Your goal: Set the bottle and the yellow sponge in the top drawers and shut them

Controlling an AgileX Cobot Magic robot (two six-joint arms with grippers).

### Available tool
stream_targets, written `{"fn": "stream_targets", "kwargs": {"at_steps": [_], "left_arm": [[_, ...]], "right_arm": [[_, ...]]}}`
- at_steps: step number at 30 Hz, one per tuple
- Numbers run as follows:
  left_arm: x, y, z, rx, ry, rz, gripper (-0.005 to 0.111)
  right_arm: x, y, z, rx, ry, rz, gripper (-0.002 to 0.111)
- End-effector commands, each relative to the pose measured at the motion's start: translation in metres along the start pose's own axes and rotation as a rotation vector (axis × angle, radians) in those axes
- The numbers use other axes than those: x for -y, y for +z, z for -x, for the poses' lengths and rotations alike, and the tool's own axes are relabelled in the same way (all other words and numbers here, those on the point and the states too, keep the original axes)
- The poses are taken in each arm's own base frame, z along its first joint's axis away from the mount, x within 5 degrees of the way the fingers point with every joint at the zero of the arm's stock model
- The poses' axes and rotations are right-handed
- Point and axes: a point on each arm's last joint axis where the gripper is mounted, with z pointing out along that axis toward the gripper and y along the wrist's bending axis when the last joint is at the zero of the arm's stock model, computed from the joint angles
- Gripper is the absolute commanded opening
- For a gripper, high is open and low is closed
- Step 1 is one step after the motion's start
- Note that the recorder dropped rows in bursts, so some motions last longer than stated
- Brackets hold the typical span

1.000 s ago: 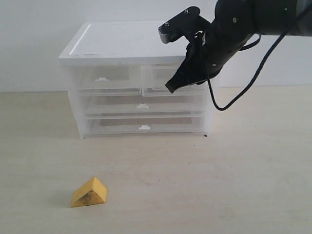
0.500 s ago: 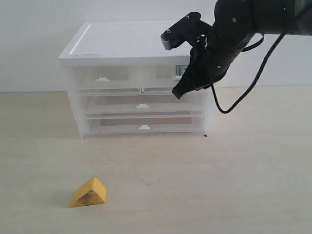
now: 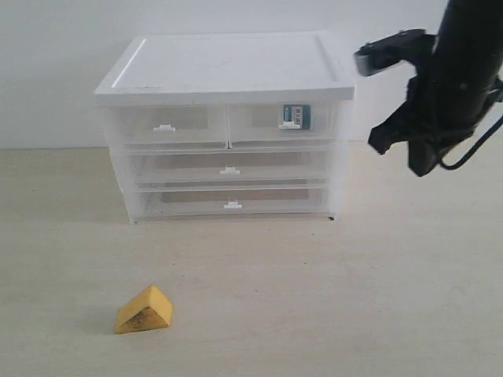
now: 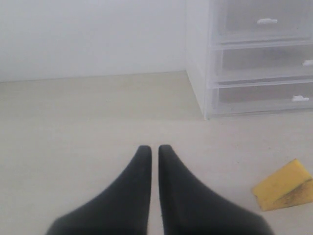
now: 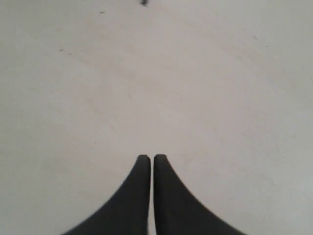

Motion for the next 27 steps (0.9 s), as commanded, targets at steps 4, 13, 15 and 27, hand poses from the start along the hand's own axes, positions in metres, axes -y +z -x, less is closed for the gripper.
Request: {"fn": "stream_targets", "kwargs": {"at_steps": [4,13,15,27], "left_arm": [[0.0,0.0,-0.001,0.006,-0.01,0.001,0.004],[0.0,0.0,-0.001,0.006,-0.01,0.001,0.004],[0.0,0.0,-0.001,0.006,-0.01,0.001,0.004],[0.0,0.0,-0.001,0.006,-0.01,0.001,0.004]], "right_arm": [[0.064,-0.02,-0.027,0.034,0.451,-0.065,0.0],[0.073,-0.068,-0.047,0.192,0.572,-0.104,0.0],[0.068,-0.078,-0.056,0.269,0.583,-0.111,0.0],[0.031,-0.115,-0.13,0.613,0.513,-0.172,0.0]]}}
